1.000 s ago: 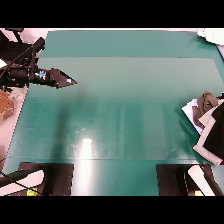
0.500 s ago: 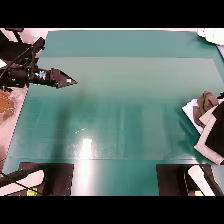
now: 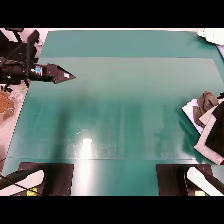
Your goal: Fold the shirts.
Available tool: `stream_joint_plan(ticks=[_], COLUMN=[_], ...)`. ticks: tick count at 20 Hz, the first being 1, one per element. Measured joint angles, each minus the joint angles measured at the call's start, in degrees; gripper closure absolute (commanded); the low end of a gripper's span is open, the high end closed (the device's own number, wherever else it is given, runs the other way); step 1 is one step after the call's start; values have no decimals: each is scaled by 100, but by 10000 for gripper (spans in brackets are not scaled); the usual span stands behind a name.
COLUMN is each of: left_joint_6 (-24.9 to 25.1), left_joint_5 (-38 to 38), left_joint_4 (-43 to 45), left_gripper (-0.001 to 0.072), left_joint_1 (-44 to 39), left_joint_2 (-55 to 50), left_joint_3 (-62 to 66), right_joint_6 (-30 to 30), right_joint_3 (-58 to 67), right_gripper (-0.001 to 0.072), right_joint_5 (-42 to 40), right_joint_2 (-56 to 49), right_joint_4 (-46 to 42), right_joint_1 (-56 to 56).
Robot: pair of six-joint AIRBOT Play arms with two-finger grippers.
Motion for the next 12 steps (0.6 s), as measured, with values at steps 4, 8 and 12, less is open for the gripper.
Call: stream_joint_plan(ticks=[4, 8, 12], left_joint_6=[15, 17, 0], left_joint_5=[96, 125, 7], left_joint_4=[-7, -9, -87], left_gripper=[688, 687, 687], left_joint_1=[0, 0, 0], left_joint_2=[361, 629, 721], left_joint_3=[348, 483, 527], right_joint_6=[-664, -1040, -1193], right_joint_3=[748, 1191, 1497], right_gripper=[688, 688, 688], right_joint_5=[476, 492, 487], right_joint_2=[-881, -1685, -2249], right_joint_4=[323, 407, 413], right_joint_1=[2291, 4002, 4765])
